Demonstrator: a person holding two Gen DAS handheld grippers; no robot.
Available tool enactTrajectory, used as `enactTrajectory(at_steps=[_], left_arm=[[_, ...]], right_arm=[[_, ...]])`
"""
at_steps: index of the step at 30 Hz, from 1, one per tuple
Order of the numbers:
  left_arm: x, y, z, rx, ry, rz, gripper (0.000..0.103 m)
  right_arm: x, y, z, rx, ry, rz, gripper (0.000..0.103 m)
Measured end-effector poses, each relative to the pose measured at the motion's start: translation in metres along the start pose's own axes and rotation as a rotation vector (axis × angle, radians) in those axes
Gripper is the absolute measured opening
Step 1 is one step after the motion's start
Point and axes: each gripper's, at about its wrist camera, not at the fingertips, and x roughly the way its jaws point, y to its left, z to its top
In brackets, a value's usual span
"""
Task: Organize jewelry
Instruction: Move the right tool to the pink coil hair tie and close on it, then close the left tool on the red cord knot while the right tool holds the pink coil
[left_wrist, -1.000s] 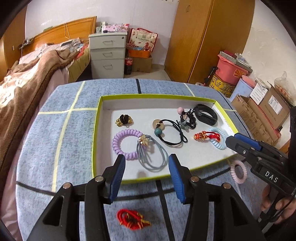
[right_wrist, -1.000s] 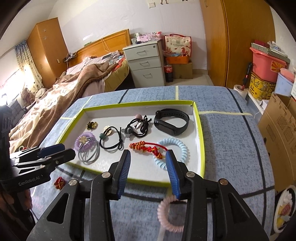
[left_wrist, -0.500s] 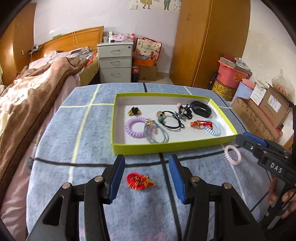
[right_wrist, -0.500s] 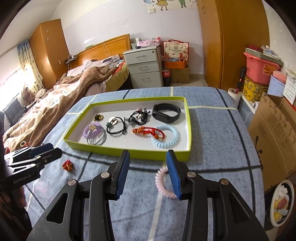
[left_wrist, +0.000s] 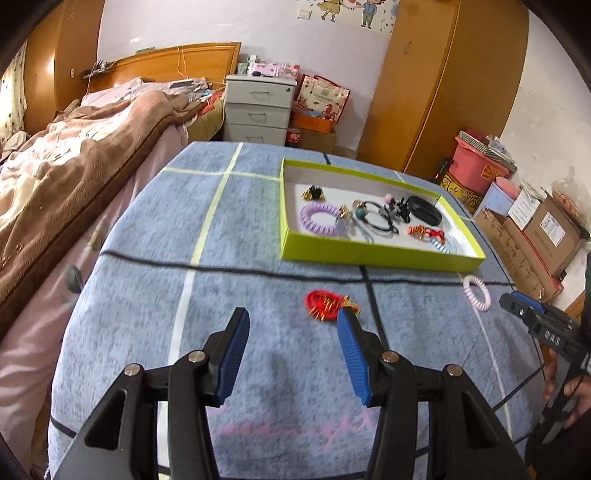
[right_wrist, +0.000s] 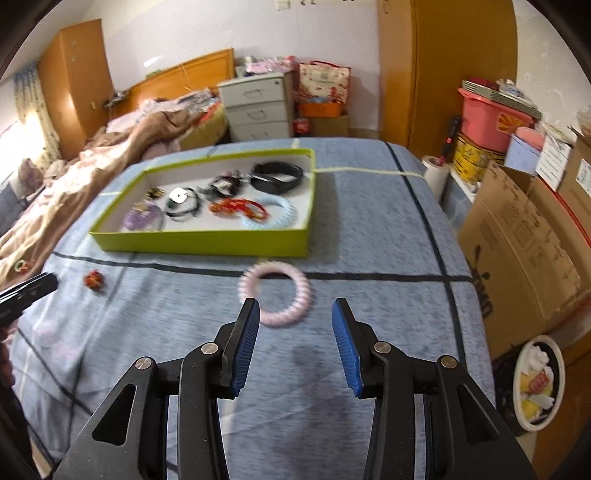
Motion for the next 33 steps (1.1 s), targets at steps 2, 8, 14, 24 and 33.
enactTrajectory(at_steps=[2,8,14,24,33], left_arm=[[0.000,0.005,-0.004,-0.015,0.009,-0.004,0.051],[-0.001,0.015,-0.005,-0.033,0.014,0.004,0.052],[0.004,0.022,-0.004,-0.046,0.027,0.000,0.052],[0.015,0.017,-0.001,-0.038,0.050,-0.037,0.052],[0.023,0.008,0.003,-0.024,0.061,-0.040,0.054]], right_arm=[[0.007,-0.004,0.001,0.006,0.026,-0.002,0.042],[0.024,-0.002,0.006,-0.025,0.065,-0.026,0.042],[0.034,0.000,0.011,-0.006,0.089,-0.036,0.042],[0.035,0.003,0.010,-0.018,0.088,-0.061,0.025],[0.034,0.001,0.009,-0.012,0.080,-0.056,0.010]])
